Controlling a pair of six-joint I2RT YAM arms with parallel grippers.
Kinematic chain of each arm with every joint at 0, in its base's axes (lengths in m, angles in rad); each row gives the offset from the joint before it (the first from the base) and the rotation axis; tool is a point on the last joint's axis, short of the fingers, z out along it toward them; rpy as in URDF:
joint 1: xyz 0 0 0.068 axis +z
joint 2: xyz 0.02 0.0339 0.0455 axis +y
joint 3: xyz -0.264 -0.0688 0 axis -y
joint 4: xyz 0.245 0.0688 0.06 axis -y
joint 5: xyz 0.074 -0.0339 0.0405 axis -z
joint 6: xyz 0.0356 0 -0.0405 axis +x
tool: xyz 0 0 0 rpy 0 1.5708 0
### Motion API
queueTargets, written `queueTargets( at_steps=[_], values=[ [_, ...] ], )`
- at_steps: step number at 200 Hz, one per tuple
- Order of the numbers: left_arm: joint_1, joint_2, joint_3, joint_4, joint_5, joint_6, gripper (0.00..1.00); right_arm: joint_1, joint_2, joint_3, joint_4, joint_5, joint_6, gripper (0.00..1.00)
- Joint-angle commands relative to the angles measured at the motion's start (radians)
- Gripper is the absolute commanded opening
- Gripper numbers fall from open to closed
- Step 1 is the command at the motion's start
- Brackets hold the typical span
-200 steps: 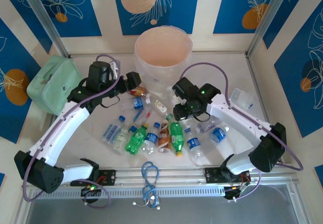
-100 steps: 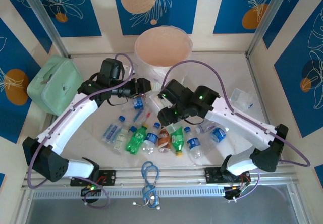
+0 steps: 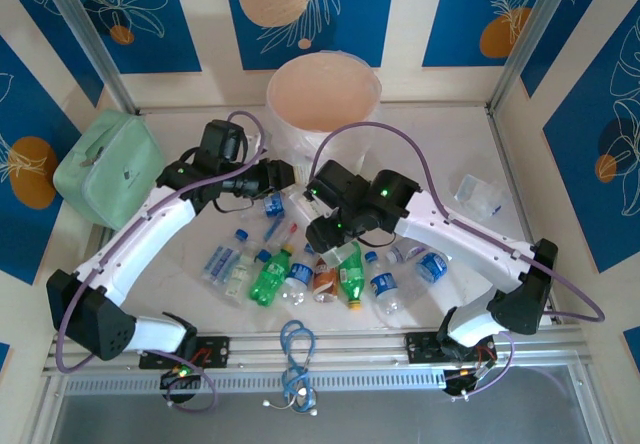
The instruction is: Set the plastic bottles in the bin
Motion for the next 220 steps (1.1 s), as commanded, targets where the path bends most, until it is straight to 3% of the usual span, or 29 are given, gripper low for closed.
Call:
queueTargets(
  at_steps=[1, 33, 76, 117, 151, 177, 220],
  values=[
    [-0.003, -0.012, -0.014, 0.033, 0.031, -0.016, 0.39, 0.015, 0.000, 0.039, 0.041, -0.005, -0.015, 0.51],
    [-0.001, -0.018, -0.032, 0.064, 0.035, -0.051, 0.43, 0.013, 0.001, 0.053, 0.046, 0.002, -0.020, 0.51],
    [0.000, -0.029, -0.025, 0.127, 0.032, -0.113, 0.31, 0.007, -0.017, 0.055, 0.064, 0.013, -0.009, 0.52],
    [0.039, -0.032, 0.019, 0.160, 0.023, -0.174, 0.24, -0.007, -0.066, 0.059, 0.067, 0.053, 0.021, 0.66],
    [0.108, -0.047, 0.124, 0.208, 0.014, -0.254, 0.24, -0.018, -0.171, 0.064, 0.052, 0.173, 0.066, 0.82],
    [0.153, -0.023, 0.187, 0.321, -0.027, -0.354, 0.25, -0.126, -0.289, 0.036, 0.050, 0.180, 0.131, 0.83],
    [0.157, 0.140, 0.399, 0.434, -0.186, -0.369, 0.24, -0.377, -0.450, -0.086, 0.081, 0.040, 0.229, 0.87]
  ],
)
